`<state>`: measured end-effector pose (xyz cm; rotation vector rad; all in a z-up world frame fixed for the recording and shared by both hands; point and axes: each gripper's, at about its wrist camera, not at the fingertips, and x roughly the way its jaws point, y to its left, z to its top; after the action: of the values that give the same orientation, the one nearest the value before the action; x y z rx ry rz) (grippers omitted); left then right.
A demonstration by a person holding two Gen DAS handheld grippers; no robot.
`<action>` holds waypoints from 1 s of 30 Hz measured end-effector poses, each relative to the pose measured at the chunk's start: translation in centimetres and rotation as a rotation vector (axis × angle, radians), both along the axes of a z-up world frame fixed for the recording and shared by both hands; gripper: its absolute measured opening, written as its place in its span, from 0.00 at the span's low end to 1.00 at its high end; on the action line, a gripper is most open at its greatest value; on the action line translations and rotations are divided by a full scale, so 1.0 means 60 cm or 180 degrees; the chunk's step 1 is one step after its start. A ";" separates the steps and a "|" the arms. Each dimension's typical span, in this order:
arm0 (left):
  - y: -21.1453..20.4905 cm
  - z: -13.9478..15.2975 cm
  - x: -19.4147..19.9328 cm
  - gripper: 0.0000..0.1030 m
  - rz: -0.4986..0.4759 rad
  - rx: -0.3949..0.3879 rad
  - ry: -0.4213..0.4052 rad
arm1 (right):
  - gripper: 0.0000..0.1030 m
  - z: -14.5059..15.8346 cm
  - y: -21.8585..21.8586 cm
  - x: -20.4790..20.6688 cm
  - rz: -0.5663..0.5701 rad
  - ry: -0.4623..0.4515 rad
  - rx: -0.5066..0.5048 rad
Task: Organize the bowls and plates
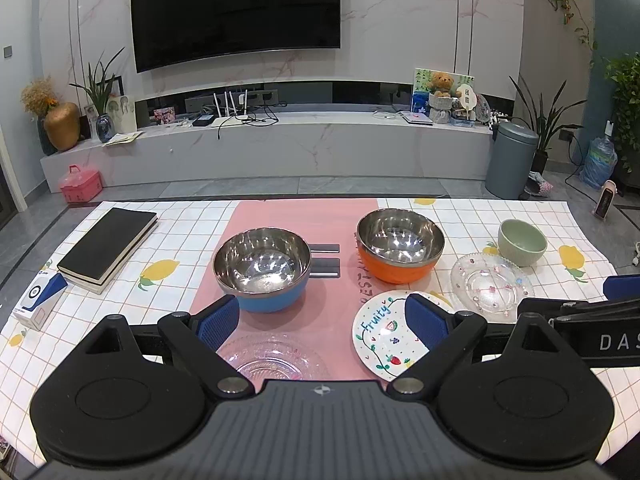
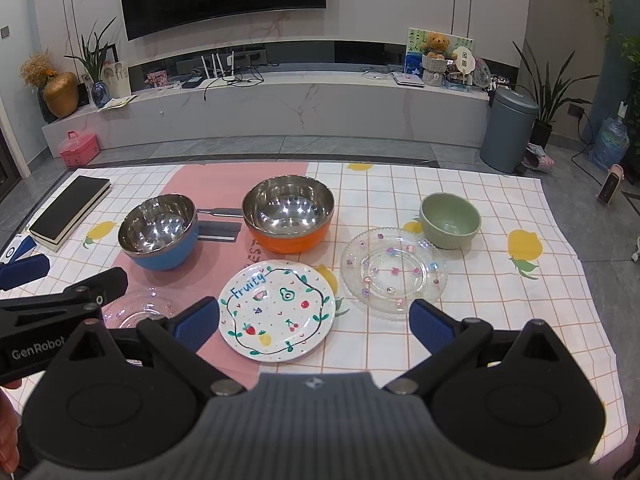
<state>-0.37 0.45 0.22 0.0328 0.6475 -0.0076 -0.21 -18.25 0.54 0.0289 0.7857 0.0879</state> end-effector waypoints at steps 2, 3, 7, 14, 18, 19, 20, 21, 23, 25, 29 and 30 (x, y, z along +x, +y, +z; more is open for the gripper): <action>0.001 0.000 -0.002 1.00 0.0010 -0.0001 -0.0004 | 0.96 0.000 0.001 -0.002 0.0000 -0.0005 -0.0004; 0.001 0.000 -0.002 1.00 0.0009 0.0000 -0.0007 | 0.96 0.001 0.000 -0.001 0.0000 -0.0002 -0.0001; 0.002 0.001 -0.001 1.00 0.0003 -0.0010 0.0001 | 0.96 0.002 0.001 -0.003 0.0003 -0.0010 -0.0001; 0.003 0.001 -0.002 1.00 0.0006 -0.0017 0.0002 | 0.96 0.005 0.002 -0.007 0.0001 -0.0007 -0.0013; 0.002 0.001 -0.004 1.00 0.0003 -0.0018 0.0001 | 0.96 0.006 0.000 -0.008 -0.0001 -0.0013 -0.0003; 0.002 0.001 -0.004 1.00 0.0004 -0.0018 0.0000 | 0.96 0.007 0.000 -0.008 -0.0002 -0.0018 -0.0004; 0.002 0.001 -0.004 1.00 0.0004 -0.0018 0.0001 | 0.96 0.006 -0.001 -0.008 -0.0003 -0.0018 -0.0002; 0.002 0.001 -0.004 1.00 0.0006 -0.0018 0.0005 | 0.96 0.006 -0.002 -0.008 -0.0005 -0.0017 0.0002; 0.002 0.001 -0.006 1.00 0.0021 -0.0023 0.0009 | 0.96 0.005 -0.002 -0.008 -0.0008 -0.0011 0.0015; 0.001 0.002 -0.011 1.00 0.0034 -0.0026 0.0008 | 0.96 0.005 -0.004 -0.007 -0.0008 -0.0003 0.0027; 0.000 0.002 -0.012 1.00 0.0032 -0.0034 0.0015 | 0.96 0.003 -0.004 -0.007 -0.0006 -0.0003 0.0034; 0.000 0.003 -0.013 1.00 0.0034 -0.0042 0.0018 | 0.96 0.003 -0.004 -0.007 -0.0006 -0.0003 0.0037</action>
<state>-1.16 0.43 0.39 0.0167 0.6531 -0.0017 -0.66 -18.49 0.73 0.0405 0.7844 0.0909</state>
